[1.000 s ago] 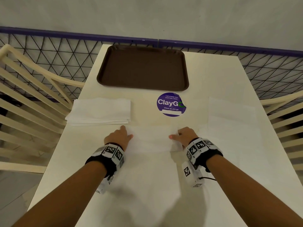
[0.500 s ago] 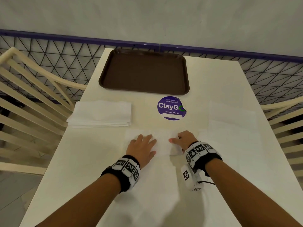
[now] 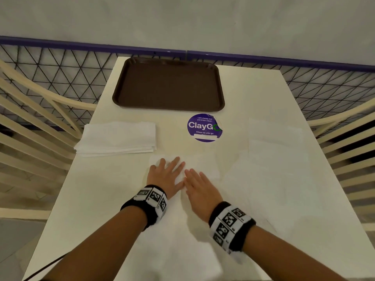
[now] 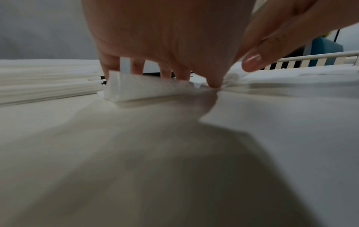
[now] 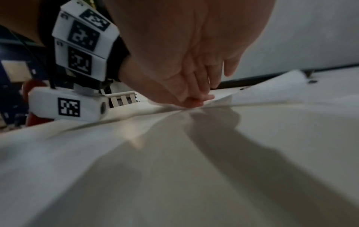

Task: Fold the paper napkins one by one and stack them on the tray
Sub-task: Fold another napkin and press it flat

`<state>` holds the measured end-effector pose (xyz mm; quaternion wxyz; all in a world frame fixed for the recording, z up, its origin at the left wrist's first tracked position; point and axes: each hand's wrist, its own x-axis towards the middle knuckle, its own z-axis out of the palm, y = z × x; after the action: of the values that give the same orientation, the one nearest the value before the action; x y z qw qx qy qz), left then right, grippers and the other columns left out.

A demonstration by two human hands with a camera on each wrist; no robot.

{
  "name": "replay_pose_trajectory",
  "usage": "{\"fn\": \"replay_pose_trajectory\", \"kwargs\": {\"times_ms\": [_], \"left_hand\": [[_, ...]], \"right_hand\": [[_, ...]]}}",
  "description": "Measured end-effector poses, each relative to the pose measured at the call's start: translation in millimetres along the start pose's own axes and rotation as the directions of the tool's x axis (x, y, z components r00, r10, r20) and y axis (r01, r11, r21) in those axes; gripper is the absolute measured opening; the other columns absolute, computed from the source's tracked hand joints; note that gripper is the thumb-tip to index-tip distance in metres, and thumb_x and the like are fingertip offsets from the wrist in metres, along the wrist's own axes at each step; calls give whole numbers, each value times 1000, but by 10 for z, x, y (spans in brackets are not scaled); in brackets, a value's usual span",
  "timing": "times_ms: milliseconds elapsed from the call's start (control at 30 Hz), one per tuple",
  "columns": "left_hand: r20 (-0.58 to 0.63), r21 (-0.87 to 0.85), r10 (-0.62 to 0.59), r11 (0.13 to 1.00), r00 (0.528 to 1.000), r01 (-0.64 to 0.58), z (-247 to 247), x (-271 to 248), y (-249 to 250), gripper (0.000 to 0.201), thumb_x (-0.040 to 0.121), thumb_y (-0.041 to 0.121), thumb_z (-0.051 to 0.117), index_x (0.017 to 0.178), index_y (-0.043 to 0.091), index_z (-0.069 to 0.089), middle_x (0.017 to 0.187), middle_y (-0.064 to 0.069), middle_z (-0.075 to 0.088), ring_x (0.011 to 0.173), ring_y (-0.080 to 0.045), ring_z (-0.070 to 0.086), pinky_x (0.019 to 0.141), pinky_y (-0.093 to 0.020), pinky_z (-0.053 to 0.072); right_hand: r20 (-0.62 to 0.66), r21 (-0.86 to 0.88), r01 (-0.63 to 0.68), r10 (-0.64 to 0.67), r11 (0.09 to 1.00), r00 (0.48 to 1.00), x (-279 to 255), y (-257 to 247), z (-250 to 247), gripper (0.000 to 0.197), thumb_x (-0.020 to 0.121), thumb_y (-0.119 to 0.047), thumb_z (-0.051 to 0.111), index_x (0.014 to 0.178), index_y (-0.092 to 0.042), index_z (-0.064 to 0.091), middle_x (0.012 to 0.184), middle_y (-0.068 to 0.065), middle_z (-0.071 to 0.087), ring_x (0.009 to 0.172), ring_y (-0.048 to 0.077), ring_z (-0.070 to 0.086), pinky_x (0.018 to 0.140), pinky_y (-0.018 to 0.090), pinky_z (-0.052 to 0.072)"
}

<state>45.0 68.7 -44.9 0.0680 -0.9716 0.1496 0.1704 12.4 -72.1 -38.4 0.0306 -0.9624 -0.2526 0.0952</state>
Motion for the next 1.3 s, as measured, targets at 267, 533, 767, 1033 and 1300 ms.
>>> {"fn": "replay_pose_trajectory", "kwargs": {"times_ms": [267,533,767,1033,1300], "left_hand": [[8,-1,8,1000,1000,-8,12,3,-15,67,92,62,13,148,31,-6,156,14,-8,140,-27,13,107,-38,28],[-345,-1,113,993,932,-121,14,-133,97,56,53,39,84,102,13,71,104,-3,68,88,-23,66,70,-28,55],[-254,-105,238,957,937,-271,212,-273,465,39,75,13,57,113,4,62,108,-7,62,92,-23,59,80,-29,51],[-225,-47,148,986,963,-162,310,-441,-124,38,65,21,76,98,2,70,95,-7,67,73,-23,63,56,-26,54],[-259,53,115,993,959,-105,223,-550,-406,39,73,30,46,78,3,74,83,-8,70,68,-25,67,61,-28,55]], "right_hand": [[337,56,-250,217,967,916,-84,2,4,51,102,-15,14,148,-3,-4,157,10,-13,147,20,-7,119,32,-1],[399,49,-318,273,947,875,-174,140,-115,53,100,-8,19,149,-2,1,158,11,-9,147,21,-2,119,32,2],[429,12,-291,258,957,866,-122,144,-197,54,97,-6,22,148,0,5,157,14,-4,147,23,3,120,34,7],[407,-119,-203,234,972,883,-83,112,-325,48,95,-5,27,143,3,25,154,16,17,140,26,24,117,35,20],[412,-153,-81,138,985,901,105,95,-579,29,95,-9,41,119,-1,54,124,14,53,116,31,52,97,37,41]]}}
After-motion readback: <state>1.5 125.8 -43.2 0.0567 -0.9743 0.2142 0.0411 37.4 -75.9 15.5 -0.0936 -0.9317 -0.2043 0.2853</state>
